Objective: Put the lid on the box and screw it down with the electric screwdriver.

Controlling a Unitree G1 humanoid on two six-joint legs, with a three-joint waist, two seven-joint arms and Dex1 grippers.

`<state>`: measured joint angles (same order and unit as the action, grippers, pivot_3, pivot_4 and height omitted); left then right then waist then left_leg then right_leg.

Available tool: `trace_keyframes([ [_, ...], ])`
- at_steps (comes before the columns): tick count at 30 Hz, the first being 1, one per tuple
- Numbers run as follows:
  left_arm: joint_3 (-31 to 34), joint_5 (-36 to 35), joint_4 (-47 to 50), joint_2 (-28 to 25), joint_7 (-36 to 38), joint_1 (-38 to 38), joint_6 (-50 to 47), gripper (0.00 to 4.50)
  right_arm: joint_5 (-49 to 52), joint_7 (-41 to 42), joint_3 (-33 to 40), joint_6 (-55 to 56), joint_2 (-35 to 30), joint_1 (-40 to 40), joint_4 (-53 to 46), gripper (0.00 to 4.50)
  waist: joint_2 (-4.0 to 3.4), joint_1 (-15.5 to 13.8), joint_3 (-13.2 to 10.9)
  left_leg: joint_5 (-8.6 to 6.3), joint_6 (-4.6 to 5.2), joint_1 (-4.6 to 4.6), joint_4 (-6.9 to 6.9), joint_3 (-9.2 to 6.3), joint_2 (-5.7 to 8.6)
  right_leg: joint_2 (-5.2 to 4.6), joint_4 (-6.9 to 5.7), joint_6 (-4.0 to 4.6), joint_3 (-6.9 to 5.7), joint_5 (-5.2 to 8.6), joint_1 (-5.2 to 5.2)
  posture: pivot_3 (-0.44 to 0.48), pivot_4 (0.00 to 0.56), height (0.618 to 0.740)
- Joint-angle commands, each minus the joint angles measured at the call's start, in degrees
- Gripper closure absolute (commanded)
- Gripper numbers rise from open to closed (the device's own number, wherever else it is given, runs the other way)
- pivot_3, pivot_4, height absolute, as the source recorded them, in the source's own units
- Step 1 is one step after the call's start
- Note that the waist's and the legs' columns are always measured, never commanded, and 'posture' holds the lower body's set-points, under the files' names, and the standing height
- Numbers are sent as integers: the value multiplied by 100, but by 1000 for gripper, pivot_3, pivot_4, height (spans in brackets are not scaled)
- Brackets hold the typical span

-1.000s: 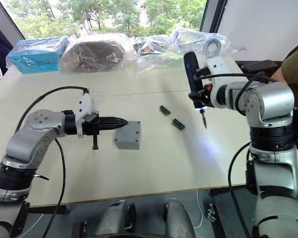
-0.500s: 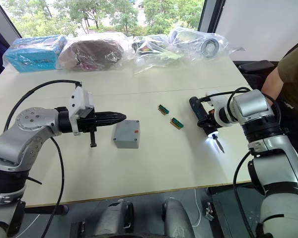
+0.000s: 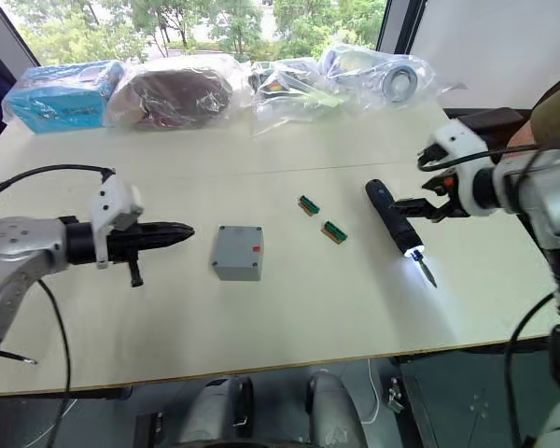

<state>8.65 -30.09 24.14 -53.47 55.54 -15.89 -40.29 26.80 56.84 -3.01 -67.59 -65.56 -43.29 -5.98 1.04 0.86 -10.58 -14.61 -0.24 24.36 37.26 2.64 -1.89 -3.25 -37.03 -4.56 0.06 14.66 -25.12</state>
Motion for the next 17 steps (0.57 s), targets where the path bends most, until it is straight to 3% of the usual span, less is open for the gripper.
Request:
trace_keyframes([
  [1,802,-294,332,-434,245,485,-260,2806,665,1104,1169,520,-700,904,-1112,0,-1,-10,-3,0,0,1,-1,0,0,-2,0,0,0,0,-1,0,150,740],
  [9,1888,-634,677,-842,519,1442,-513,38,666,1587,2728,1085,-927,3040,-2084,0,2,-18,-4,3,-6,-31,17,14,0,-32,5,19,-3,12,34,0,150,740],
  [17,2240,-696,889,-775,521,1748,-403,38,619,1347,2962,1311,-931,3339,-2142,0,2,-23,-4,3,-9,-49,19,14,1,-36,7,22,-2,14,53,0,150,740],
])
